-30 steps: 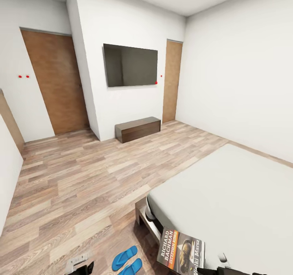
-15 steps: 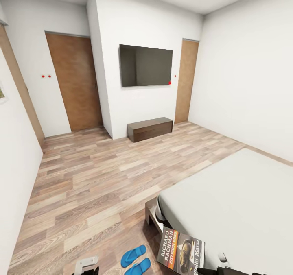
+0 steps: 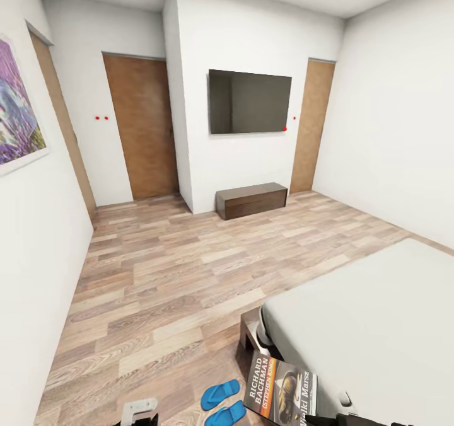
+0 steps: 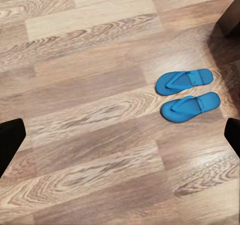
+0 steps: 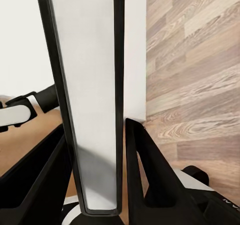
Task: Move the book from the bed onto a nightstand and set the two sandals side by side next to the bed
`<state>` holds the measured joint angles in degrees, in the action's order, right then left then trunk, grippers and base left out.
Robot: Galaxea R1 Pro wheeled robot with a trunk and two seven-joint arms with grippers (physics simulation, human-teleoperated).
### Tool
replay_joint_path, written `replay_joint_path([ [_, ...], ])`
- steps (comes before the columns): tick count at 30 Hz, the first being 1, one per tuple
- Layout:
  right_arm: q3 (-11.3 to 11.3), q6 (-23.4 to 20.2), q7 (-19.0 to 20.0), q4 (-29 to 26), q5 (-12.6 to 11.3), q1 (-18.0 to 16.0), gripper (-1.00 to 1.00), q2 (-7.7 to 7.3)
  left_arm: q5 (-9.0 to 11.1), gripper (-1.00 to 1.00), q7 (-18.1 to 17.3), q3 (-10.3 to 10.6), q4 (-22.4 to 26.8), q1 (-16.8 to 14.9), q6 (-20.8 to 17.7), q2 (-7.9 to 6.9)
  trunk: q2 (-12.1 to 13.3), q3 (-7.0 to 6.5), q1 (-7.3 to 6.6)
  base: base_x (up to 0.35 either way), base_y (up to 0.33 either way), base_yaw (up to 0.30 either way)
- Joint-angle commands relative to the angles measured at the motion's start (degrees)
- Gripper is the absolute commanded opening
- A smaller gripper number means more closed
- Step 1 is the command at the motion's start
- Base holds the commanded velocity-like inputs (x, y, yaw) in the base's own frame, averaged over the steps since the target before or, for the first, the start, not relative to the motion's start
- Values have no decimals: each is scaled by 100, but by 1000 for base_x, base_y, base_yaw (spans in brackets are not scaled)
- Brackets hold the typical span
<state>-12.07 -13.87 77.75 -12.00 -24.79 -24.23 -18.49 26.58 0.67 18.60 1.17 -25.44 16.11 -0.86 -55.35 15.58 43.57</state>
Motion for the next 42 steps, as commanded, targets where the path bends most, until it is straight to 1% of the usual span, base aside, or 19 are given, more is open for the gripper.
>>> replay_joint_path([
  [1,-44,-63,15,-4,-61,-2,-100,-5,41,100,6,47,-4,-5,15,21,-5,7,1,0,0,216],
  [16,-43,-60,12,-4,-61,-2,-100,-5,41,100,3,47,-5,4,15,113,-5,7,1,0,0,215],
  [42,-46,-55,3,-4,-61,-2,-100,-5,41,100,-6,47,-3,4,15,122,-5,7,1,0,0,216],
])
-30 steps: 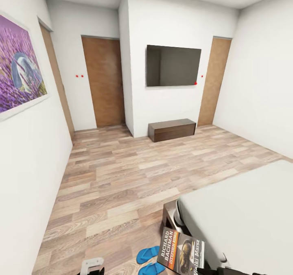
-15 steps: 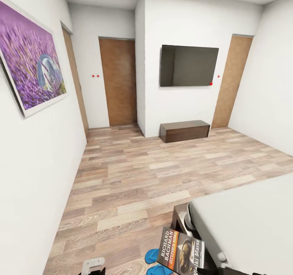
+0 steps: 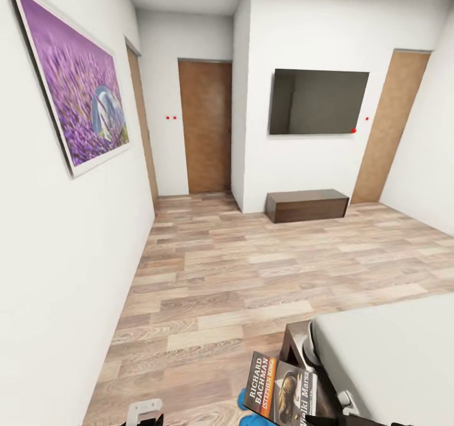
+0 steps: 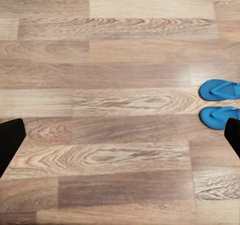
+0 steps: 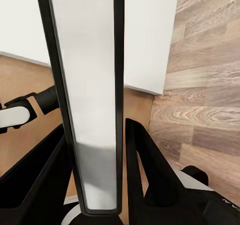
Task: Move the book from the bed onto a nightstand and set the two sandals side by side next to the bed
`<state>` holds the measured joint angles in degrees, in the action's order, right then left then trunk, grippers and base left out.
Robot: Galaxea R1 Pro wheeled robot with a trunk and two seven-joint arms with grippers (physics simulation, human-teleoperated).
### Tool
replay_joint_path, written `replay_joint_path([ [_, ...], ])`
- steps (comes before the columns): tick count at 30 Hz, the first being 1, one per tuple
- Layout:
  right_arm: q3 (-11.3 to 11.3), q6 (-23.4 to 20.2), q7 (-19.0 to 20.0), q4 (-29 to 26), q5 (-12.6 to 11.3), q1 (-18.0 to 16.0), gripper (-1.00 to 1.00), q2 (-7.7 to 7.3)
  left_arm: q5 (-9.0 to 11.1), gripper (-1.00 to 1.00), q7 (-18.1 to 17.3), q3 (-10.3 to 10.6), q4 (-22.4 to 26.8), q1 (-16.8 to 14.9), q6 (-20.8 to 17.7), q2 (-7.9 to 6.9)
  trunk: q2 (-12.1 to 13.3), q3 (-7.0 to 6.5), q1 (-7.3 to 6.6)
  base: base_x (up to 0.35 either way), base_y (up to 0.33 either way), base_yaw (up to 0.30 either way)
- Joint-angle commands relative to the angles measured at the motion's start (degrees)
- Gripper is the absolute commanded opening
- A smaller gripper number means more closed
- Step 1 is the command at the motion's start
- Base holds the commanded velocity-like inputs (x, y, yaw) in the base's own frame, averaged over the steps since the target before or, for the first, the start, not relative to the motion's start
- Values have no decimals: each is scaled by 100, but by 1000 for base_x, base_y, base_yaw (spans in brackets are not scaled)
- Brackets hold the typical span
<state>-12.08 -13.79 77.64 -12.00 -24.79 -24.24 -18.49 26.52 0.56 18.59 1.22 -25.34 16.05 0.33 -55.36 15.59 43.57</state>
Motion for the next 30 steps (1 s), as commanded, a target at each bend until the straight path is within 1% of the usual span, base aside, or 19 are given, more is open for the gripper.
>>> replay_joint_path([
  [1,-43,-63,14,-4,-61,-2,-100,-6,47,100,6,48,-11,-6,21,3,-5,7,0,0,0,216],
  [30,-43,-64,14,-4,-61,-2,-100,-6,47,100,6,48,-9,-6,21,2,-5,7,0,0,0,218],
])
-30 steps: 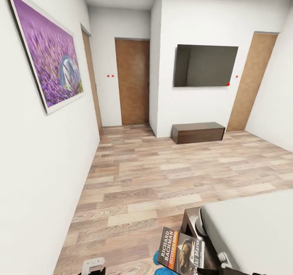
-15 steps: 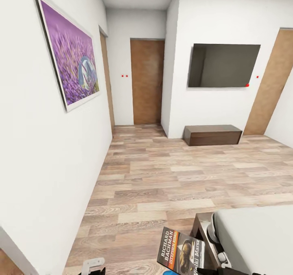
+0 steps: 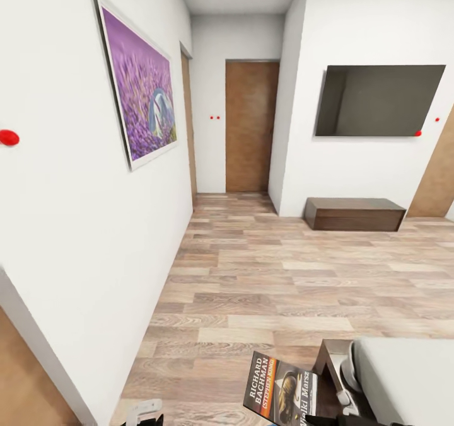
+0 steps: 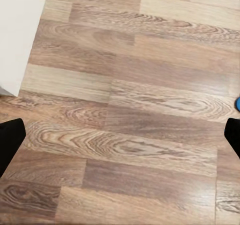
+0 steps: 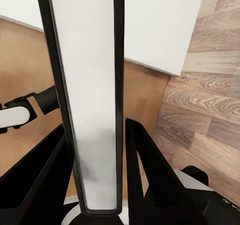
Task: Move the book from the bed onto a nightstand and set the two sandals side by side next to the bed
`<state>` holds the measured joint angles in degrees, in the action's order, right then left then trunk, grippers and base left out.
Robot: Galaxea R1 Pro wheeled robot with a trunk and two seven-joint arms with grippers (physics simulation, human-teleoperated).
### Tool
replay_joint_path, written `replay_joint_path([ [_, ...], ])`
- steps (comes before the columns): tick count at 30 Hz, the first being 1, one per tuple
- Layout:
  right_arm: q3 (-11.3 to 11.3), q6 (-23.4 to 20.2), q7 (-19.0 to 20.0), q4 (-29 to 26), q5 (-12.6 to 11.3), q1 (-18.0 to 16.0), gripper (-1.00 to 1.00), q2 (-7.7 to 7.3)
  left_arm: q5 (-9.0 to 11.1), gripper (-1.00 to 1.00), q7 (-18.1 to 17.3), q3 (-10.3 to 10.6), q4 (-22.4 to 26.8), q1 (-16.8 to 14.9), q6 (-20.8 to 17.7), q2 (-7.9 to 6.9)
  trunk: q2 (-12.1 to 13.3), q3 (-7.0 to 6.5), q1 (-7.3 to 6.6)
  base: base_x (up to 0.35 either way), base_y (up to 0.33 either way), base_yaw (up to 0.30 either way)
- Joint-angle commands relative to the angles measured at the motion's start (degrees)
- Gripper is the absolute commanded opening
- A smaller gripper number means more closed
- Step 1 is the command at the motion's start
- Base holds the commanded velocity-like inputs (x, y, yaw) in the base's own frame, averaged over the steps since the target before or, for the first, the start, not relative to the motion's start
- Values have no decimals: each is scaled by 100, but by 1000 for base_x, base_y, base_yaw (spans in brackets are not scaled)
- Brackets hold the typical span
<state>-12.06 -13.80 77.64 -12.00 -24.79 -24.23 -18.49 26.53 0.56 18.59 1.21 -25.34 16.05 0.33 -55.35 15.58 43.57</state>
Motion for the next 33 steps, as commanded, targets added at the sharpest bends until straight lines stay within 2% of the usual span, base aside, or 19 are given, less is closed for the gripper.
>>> replay_joint_path([
  [1,-44,-64,14,-4,-61,-2,-100,-6,46,100,6,48,-9,-6,21,2,-5,7,1,0,0,217],
  [14,-48,-65,14,-4,-61,-2,-100,-6,46,100,6,48,-9,-6,21,3,-5,7,1,102,85,48],
  [21,-44,-62,14,-4,-61,-2,-100,-6,45,100,6,48,-11,-6,21,3,-5,7,1,29,11,0],
  [29,-44,-62,14,-4,-61,-2,-100,-6,43,100,6,48,-9,-6,21,3,-5,7,1,173,0,2],
  [33,-44,-62,14,-4,-61,-2,-100,-6,44,100,6,48,-8,-6,21,3,-5,7,1,25,0,147],
])
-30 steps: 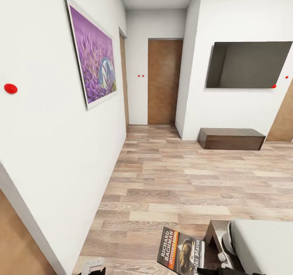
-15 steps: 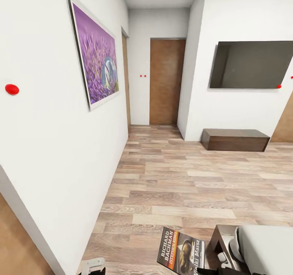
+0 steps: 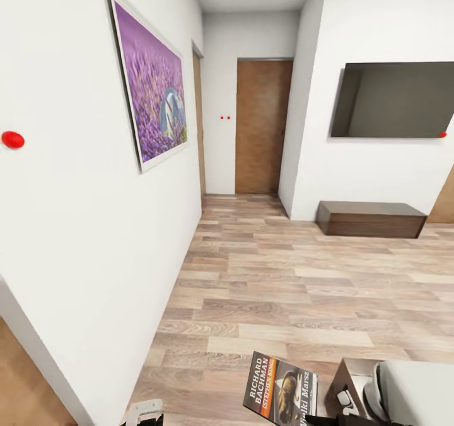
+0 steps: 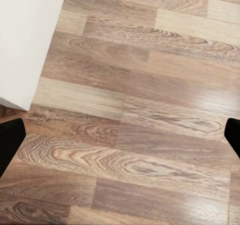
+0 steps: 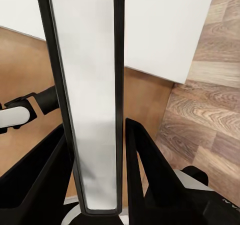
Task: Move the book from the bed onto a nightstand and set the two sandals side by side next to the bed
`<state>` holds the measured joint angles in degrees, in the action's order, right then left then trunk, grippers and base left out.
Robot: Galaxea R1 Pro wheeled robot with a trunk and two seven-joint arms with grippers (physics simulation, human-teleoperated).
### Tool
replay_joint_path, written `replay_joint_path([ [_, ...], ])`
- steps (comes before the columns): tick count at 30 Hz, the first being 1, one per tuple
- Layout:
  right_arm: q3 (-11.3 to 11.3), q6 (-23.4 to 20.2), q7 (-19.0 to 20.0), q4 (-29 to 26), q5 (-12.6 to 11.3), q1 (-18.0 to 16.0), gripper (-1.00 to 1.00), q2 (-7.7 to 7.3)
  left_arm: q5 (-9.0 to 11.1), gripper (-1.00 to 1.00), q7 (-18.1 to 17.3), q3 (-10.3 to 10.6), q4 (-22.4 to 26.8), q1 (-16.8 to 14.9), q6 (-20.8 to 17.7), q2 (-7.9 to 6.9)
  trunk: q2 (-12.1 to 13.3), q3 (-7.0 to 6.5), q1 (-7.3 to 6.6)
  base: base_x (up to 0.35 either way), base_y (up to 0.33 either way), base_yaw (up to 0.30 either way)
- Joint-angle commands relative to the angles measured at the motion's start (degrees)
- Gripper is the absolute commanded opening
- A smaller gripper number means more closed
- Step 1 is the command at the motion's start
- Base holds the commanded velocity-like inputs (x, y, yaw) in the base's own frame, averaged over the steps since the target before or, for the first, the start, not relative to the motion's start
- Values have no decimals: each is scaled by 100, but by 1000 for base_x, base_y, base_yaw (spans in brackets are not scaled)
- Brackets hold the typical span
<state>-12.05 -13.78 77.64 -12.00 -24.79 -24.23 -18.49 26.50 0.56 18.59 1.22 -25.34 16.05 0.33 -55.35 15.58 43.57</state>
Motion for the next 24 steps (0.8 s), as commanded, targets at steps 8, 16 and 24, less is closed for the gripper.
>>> replay_joint_path([
  [8,-43,-65,14,-4,-61,-2,-100,-5,47,100,6,48,-13,-6,21,2,-5,7,1,2,0,275],
  [16,-44,-64,14,-4,-61,-2,-100,-5,41,100,6,49,-14,-6,21,2,-5,7,1,28,0,213],
  [24,-44,-65,14,-4,-61,-2,-100,-5,42,100,6,48,-11,-6,21,2,-5,7,1,276,0,24],
])
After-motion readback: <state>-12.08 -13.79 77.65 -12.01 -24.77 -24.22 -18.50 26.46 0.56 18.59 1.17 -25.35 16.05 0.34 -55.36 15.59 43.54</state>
